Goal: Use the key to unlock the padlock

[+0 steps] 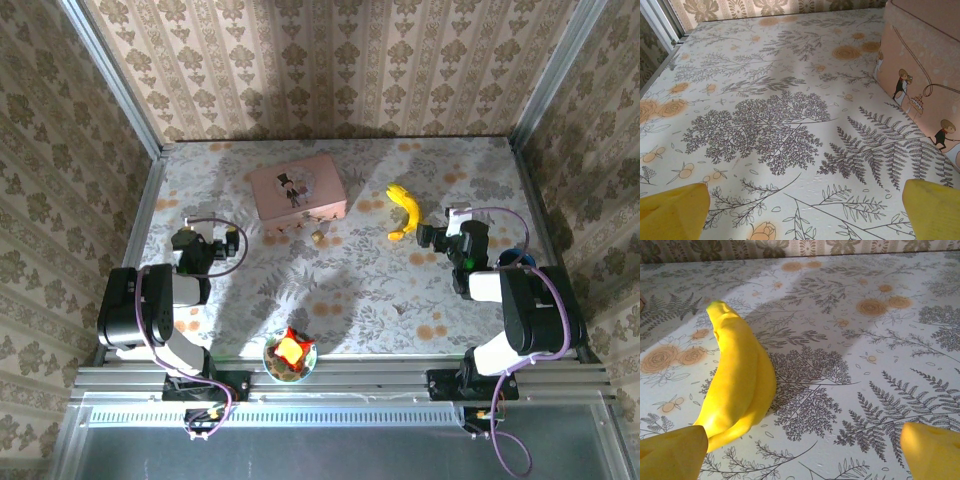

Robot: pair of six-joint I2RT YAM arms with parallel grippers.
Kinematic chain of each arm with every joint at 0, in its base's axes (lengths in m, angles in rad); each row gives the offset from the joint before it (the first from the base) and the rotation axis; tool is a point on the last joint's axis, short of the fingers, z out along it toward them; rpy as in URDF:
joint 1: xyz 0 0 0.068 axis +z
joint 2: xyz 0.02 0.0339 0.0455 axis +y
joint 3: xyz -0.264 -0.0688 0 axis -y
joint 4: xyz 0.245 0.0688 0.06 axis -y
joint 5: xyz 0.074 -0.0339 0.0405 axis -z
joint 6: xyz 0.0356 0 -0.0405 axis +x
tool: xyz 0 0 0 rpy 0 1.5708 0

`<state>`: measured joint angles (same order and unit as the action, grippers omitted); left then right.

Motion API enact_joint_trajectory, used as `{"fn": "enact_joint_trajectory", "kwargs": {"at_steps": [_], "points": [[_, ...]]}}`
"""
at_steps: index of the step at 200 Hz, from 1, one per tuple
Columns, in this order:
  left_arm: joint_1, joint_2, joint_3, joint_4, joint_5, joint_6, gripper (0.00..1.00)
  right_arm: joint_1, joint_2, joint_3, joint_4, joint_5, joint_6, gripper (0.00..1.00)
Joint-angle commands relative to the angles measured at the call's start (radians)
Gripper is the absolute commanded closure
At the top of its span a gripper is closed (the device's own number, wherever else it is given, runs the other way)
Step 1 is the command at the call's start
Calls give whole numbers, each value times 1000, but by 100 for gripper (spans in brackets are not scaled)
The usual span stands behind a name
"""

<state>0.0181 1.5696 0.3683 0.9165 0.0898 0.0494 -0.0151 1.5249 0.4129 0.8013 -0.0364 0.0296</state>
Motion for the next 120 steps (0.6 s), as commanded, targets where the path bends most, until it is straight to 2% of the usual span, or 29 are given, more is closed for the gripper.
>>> {"fn": "enact_joint_trajectory", "kwargs": {"at_steps": [1,27,72,103,120], "points": [[-4,-48,28,-25,-19,4,0,7,-38,34,-53,35,7,0],[-4,-134,18,-83,-36,1,0,9,-86,50,-124,45,13,0],[-7,-322,7,-247,-85,-63,0,17,-179,105,-351,75,59,0],[-12,-460,-17,-299,-100,-137,0,41,-263,111,-466,133,92,0],[-26,-524,8,-402,-91,-159,0,61,-322,118,-547,174,104,0]]}}
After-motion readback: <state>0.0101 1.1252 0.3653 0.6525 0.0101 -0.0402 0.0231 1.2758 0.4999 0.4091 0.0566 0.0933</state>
